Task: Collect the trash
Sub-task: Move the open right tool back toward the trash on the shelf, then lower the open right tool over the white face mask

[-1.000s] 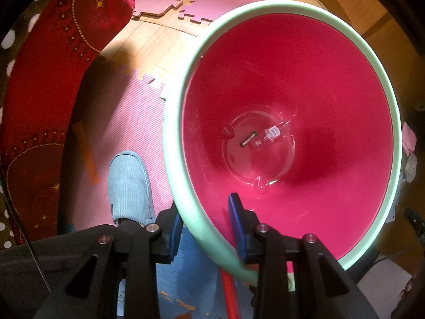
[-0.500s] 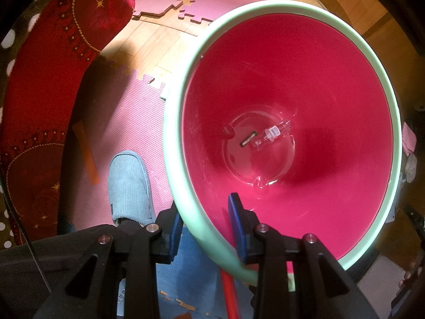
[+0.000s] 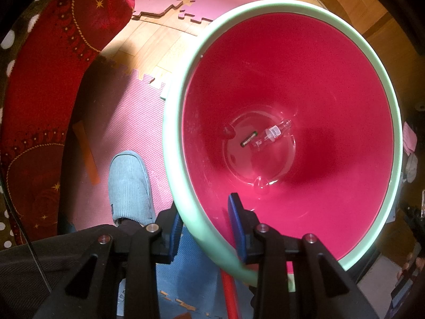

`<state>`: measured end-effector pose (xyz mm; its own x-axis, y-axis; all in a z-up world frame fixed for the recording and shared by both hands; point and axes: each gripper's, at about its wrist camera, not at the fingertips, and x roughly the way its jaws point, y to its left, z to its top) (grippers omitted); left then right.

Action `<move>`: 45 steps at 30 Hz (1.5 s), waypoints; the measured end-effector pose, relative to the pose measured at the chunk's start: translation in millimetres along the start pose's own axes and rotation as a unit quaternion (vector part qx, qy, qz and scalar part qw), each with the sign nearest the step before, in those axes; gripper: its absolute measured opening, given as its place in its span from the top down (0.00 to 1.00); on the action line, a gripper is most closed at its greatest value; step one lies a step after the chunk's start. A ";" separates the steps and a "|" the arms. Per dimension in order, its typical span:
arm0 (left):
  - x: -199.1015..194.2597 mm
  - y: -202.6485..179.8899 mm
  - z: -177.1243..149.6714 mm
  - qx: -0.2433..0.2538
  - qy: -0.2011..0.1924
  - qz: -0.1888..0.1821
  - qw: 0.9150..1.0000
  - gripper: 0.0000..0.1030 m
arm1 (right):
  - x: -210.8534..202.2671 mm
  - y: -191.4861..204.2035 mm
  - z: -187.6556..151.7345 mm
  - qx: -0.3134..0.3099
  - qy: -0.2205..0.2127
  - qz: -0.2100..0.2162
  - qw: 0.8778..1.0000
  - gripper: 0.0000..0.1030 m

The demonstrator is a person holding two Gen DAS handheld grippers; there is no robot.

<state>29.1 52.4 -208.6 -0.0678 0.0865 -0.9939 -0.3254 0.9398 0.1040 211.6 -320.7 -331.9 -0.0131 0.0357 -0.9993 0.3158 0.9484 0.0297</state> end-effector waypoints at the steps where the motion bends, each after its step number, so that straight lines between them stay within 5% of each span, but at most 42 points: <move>1: 0.1 0.0 0.1 0.000 0.000 0.000 1.000 0.67 | 0.9 -2.0 0.0 0.001 -0.001 0.000 1.000 0.40; 22: 1.9 -1.1 0.9 0.000 0.002 0.002 1.000 0.67 | 32.9 -35.4 25.5 0.074 -0.007 0.031 0.997 0.40; 45: 2.4 -2.3 1.5 0.000 0.003 0.002 1.000 0.67 | 66.7 -9.6 34.8 0.070 0.004 0.012 0.997 0.40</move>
<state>31.1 50.9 -211.2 -0.0755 0.0877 -0.9933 -0.3246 0.9397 0.1077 240.8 -338.4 -399.7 -0.0105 0.0609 -0.9981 0.4456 0.8938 0.0499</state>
